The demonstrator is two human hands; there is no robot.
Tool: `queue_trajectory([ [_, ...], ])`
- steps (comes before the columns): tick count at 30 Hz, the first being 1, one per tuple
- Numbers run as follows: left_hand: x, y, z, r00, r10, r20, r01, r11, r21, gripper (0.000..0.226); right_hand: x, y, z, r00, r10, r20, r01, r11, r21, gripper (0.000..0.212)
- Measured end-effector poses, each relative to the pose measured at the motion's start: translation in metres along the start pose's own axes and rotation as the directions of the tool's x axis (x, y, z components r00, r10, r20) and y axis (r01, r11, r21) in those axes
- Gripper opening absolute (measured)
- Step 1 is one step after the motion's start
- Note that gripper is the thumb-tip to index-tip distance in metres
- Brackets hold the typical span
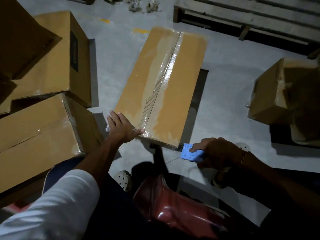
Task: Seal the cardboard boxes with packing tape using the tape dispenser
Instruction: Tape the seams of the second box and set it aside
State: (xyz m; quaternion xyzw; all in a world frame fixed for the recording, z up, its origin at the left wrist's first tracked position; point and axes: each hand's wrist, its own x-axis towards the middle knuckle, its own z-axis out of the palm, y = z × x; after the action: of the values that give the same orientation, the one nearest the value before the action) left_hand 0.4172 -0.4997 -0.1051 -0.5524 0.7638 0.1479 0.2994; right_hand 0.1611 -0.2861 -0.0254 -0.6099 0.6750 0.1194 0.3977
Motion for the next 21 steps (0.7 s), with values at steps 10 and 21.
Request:
queue_trajectory([
  [10,-0.051,0.049,0.038,0.992,0.026,-0.122,-0.055,0.969,-0.241,0.116,0.037,-0.008,0.006,0.991,0.136,-0.022,-0.137,0.982,-0.126,0.051],
  [21,-0.052,0.042,0.044,0.867,0.161,-0.472,-0.251,0.959,-0.135,0.107,0.024,0.023,-0.063,0.98,0.169,-0.104,-0.145,0.967,0.208,0.078],
])
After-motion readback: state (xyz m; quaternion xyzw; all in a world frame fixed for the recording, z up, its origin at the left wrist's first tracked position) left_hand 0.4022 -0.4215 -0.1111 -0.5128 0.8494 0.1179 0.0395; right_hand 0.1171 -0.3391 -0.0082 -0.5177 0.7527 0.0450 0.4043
